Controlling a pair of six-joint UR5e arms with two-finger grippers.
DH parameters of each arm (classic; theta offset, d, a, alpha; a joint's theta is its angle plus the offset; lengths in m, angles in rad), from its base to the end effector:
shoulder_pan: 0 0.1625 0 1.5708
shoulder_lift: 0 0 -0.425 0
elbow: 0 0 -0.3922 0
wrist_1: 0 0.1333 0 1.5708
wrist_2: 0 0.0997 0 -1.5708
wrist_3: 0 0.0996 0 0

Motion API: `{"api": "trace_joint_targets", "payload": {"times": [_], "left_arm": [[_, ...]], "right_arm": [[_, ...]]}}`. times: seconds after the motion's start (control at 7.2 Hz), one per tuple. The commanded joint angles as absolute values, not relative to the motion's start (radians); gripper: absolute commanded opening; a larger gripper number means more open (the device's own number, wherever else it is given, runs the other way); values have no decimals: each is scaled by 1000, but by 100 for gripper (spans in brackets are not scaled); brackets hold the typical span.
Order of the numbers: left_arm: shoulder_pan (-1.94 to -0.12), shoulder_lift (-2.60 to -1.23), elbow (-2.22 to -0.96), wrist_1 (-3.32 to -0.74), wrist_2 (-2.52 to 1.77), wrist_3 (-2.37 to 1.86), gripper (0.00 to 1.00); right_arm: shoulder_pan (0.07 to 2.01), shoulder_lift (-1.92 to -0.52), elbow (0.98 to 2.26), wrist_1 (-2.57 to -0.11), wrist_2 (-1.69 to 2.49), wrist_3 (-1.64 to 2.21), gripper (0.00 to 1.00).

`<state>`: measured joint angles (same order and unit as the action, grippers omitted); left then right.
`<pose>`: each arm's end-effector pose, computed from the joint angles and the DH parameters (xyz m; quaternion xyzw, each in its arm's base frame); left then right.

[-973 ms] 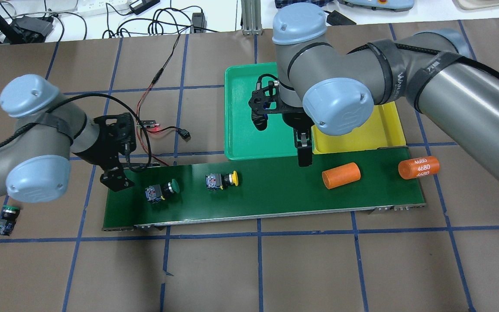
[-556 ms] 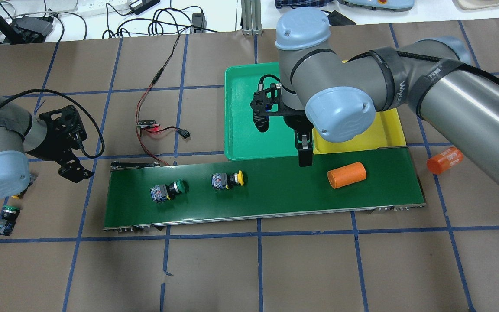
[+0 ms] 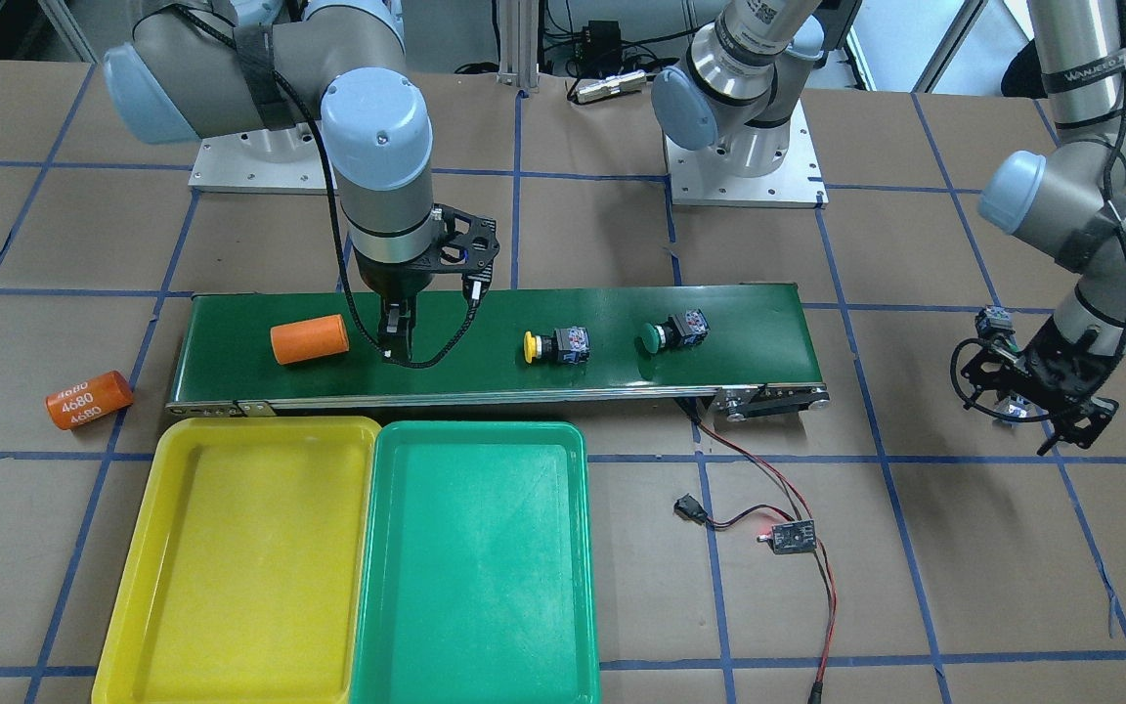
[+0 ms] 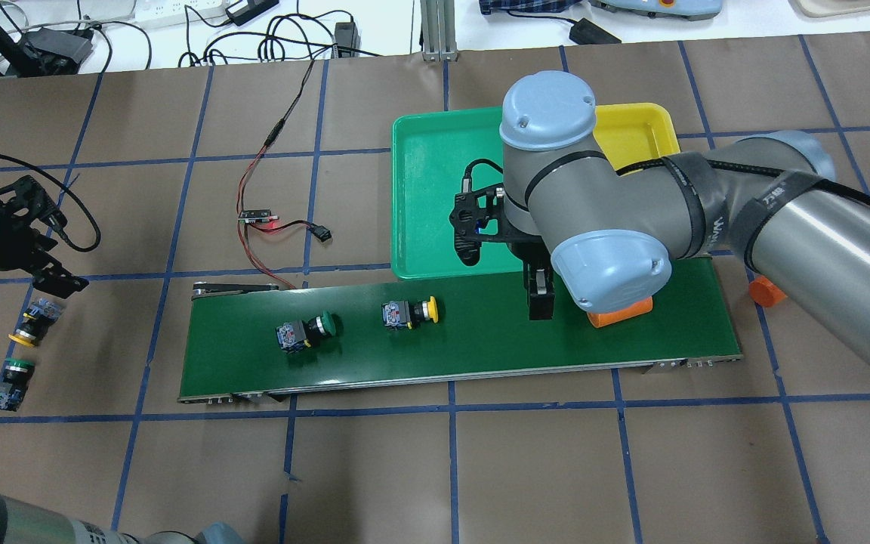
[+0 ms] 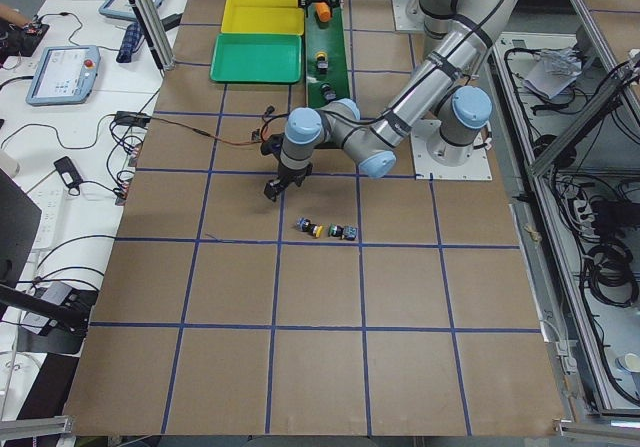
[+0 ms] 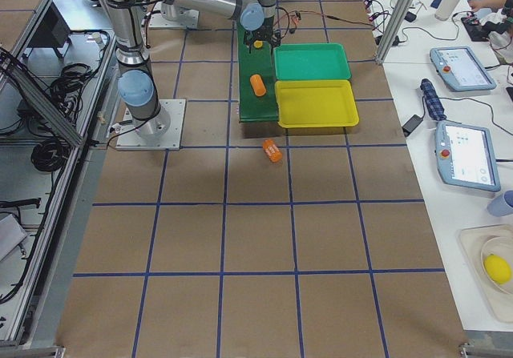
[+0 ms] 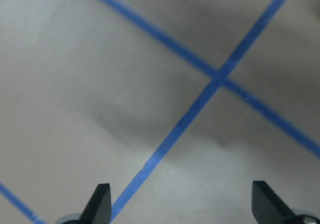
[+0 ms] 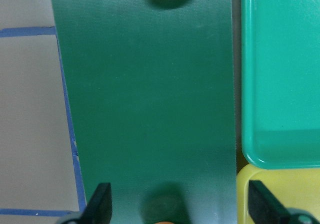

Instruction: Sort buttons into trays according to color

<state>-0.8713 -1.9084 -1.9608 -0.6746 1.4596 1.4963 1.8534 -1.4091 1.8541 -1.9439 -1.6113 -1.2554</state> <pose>0.2427 -0.5127 0.2218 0.3903 0.9152 -0.0876 0.0496 0.2677 -0.4583 0.3067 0.6953 -0.7175 -0.0412 0.0011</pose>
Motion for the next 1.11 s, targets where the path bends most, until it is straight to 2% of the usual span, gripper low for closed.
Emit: {"api": "trace_joint_targets", "payload": {"times": [0.0, 0.42, 0.56, 0.69, 0.83, 0.97], "left_arm": [[-806, -2001, -1916, -655, 1459, 1480, 100], [-726, -2010, -1977, -661, 1459, 1428, 98], [-729, -1991, -2011, -660, 1460, 1398, 65], [-729, -1991, -2017, -660, 1460, 1397, 59], [-732, -1990, -2016, -660, 1465, 1396, 33], [-738, -1987, -2007, -666, 1466, 1410, 0]], "right_arm": [[1852, -1411, 1867, -1951, -1589, -1255, 100], [1853, -1410, 1913, -1956, -1534, -1256, 100], [1852, -1410, 1914, -1956, -1534, -1255, 100], [1856, -1407, 1922, -1959, -1531, -1256, 100], [1855, -1407, 1924, -1959, -1532, -1261, 100], [1853, -1405, 1933, -1960, -1531, -1258, 100]]}}
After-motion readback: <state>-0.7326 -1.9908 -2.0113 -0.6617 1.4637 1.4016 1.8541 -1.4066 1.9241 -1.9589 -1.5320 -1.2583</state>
